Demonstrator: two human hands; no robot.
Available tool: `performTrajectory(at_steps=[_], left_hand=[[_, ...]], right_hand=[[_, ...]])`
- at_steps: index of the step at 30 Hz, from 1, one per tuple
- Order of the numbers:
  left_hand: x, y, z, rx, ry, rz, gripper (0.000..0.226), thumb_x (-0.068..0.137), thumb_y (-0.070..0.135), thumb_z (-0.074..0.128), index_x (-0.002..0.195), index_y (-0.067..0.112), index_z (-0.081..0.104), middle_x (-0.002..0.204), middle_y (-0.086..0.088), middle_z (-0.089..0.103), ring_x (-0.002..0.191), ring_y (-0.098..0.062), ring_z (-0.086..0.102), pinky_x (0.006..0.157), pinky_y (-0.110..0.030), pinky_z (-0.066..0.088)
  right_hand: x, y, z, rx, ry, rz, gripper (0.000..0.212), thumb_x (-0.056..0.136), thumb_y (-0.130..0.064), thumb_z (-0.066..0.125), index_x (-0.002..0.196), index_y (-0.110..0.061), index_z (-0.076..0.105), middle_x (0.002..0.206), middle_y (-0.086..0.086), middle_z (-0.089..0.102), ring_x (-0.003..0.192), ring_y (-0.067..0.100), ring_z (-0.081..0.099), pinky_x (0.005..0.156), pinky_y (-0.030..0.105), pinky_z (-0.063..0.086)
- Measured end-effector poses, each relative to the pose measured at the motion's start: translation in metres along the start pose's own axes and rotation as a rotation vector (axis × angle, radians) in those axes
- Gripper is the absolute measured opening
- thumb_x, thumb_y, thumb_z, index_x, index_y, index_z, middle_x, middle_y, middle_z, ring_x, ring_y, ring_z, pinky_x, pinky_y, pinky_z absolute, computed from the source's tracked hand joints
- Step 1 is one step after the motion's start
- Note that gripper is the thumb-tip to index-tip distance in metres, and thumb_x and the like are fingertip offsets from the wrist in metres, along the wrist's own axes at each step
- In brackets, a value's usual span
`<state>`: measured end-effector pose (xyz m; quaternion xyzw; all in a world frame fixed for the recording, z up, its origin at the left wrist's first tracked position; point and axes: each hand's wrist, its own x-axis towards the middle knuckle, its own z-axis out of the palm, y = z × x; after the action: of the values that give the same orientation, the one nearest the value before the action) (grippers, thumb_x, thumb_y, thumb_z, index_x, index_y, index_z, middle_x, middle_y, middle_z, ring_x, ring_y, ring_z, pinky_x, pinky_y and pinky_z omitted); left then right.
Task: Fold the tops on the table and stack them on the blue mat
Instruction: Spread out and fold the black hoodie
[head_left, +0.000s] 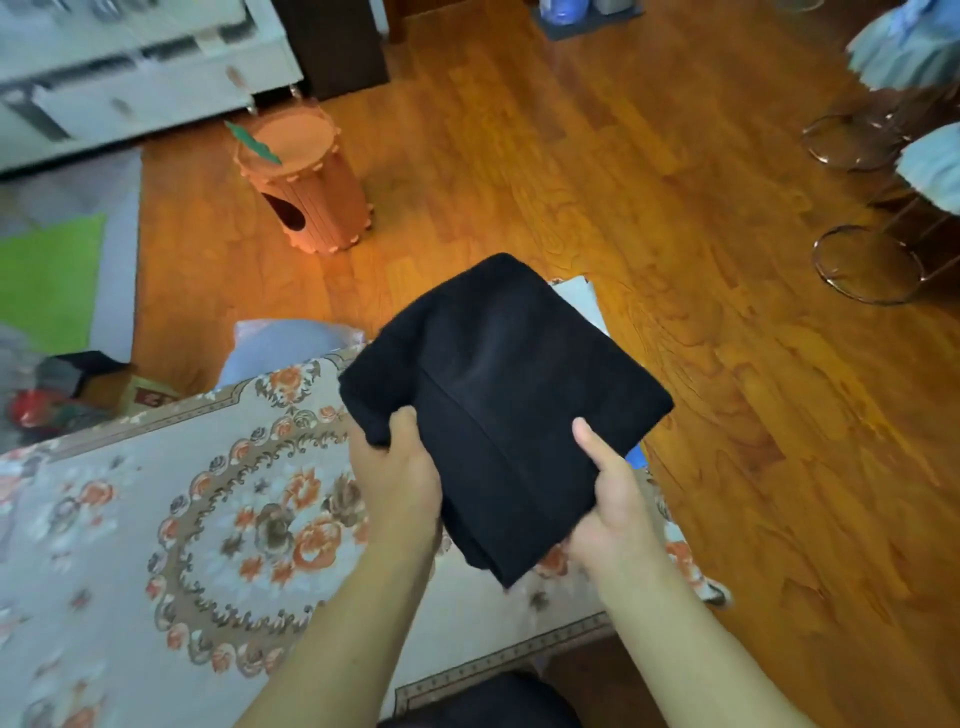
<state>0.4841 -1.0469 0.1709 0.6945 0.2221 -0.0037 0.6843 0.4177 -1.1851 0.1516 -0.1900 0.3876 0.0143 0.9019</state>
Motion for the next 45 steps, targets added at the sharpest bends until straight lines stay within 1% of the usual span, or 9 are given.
performTrajectory(at_steps=[5, 8, 12, 15, 19, 25, 28, 31, 45], left_hand=[[0.021, 0.010, 0.012, 0.073, -0.087, -0.129, 0.016, 0.094, 0.012, 0.053, 0.078, 0.017, 0.054, 0.055, 0.010, 0.049, 0.054, -0.012, 0.046, 0.046, -0.024, 0.037], [0.047, 0.045, 0.019, 0.338, -0.415, 0.006, 0.013, 0.094, 0.005, 0.056, 0.084, 0.014, 0.060, 0.064, 0.006, 0.059, 0.058, -0.006, 0.054, 0.051, -0.021, 0.043], [0.054, 0.079, 0.047, 0.888, -1.133, 0.324, 0.008, 0.095, 0.006, 0.060, 0.100, 0.002, 0.063, 0.088, -0.001, 0.066, 0.079, -0.004, 0.059, 0.077, -0.029, 0.048], [0.050, 0.097, 0.071, 0.940, -1.358, 0.261, 0.027, 0.089, 0.017, 0.060, 0.111, 0.002, 0.065, 0.098, 0.001, 0.070, 0.086, -0.007, 0.064, 0.079, -0.030, 0.053], [0.076, 0.117, 0.053, 0.694, -1.247, -0.173, 0.037, 0.100, 0.036, 0.056, 0.133, 0.021, 0.061, 0.129, -0.001, 0.069, 0.116, -0.020, 0.067, 0.097, -0.038, 0.053], [0.089, 0.011, -0.059, -0.007, -0.987, -0.856, 0.104, 0.080, 0.091, 0.043, 0.155, 0.019, 0.040, 0.154, -0.022, 0.044, 0.143, -0.049, 0.035, 0.117, -0.066, 0.025], [0.053, -0.041, -0.057, -0.273, -0.815, -0.726, 0.099, 0.078, 0.070, 0.073, 0.156, 0.025, 0.035, 0.152, -0.018, 0.048, 0.142, -0.044, 0.040, 0.118, -0.064, 0.026], [0.023, -0.048, -0.022, 0.101, -0.695, -0.308, 0.065, 0.088, 0.026, 0.077, 0.146, 0.032, 0.047, 0.138, 0.001, 0.064, 0.128, -0.027, 0.060, 0.104, -0.049, 0.051], [0.186, -0.033, 0.118, 0.076, -0.350, -0.110, 0.032, 0.098, 0.032, 0.067, 0.127, 0.017, 0.064, 0.115, -0.003, 0.075, 0.103, -0.023, 0.074, 0.079, -0.038, 0.062]], right_hand=[[-0.012, -0.019, -0.053, -0.182, 0.042, 0.115, 0.044, 0.091, -0.039, 0.065, 0.130, -0.019, 0.062, 0.130, 0.009, 0.067, 0.119, 0.033, 0.064, 0.094, 0.052, 0.051], [-0.010, -0.066, -0.077, -0.712, 0.197, -0.155, 0.094, 0.068, -0.067, 0.074, 0.148, -0.034, 0.039, 0.156, -0.007, 0.041, 0.136, 0.014, 0.049, 0.106, 0.049, 0.043], [0.027, -0.131, -0.032, -1.461, -0.367, -0.310, 0.111, 0.064, -0.049, 0.091, 0.150, -0.055, 0.021, 0.152, -0.040, 0.022, 0.132, -0.028, 0.022, 0.115, 0.022, 0.027], [0.032, -0.136, 0.013, -1.524, -0.733, -0.114, 0.074, 0.073, -0.025, 0.087, 0.135, -0.039, 0.049, 0.129, -0.032, 0.060, 0.120, -0.013, 0.054, 0.095, 0.011, 0.043], [0.036, -0.112, 0.004, -1.062, -0.580, -0.187, 0.044, 0.076, -0.012, 0.073, 0.119, -0.019, 0.066, 0.117, 0.001, 0.073, 0.109, 0.020, 0.069, 0.088, 0.031, 0.057], [0.053, -0.099, -0.053, -0.881, -0.252, -0.098, 0.030, 0.089, 0.003, 0.062, 0.110, -0.018, 0.068, 0.107, -0.003, 0.076, 0.104, 0.019, 0.071, 0.078, 0.024, 0.055], [0.062, -0.101, -0.073, -0.885, -0.172, 0.009, 0.029, 0.091, -0.003, 0.062, 0.118, -0.016, 0.066, 0.114, 0.002, 0.074, 0.100, 0.015, 0.072, 0.079, 0.027, 0.054], [0.071, -0.110, -0.077, -0.939, -0.192, 0.067, 0.036, 0.089, -0.009, 0.068, 0.123, -0.017, 0.063, 0.117, -0.001, 0.074, 0.103, 0.015, 0.071, 0.085, 0.031, 0.052], [0.218, -0.190, 0.044, -1.183, -0.238, -0.160, 0.034, 0.099, -0.048, 0.057, 0.125, -0.027, 0.064, 0.114, -0.005, 0.075, 0.101, 0.014, 0.073, 0.086, 0.036, 0.058]])
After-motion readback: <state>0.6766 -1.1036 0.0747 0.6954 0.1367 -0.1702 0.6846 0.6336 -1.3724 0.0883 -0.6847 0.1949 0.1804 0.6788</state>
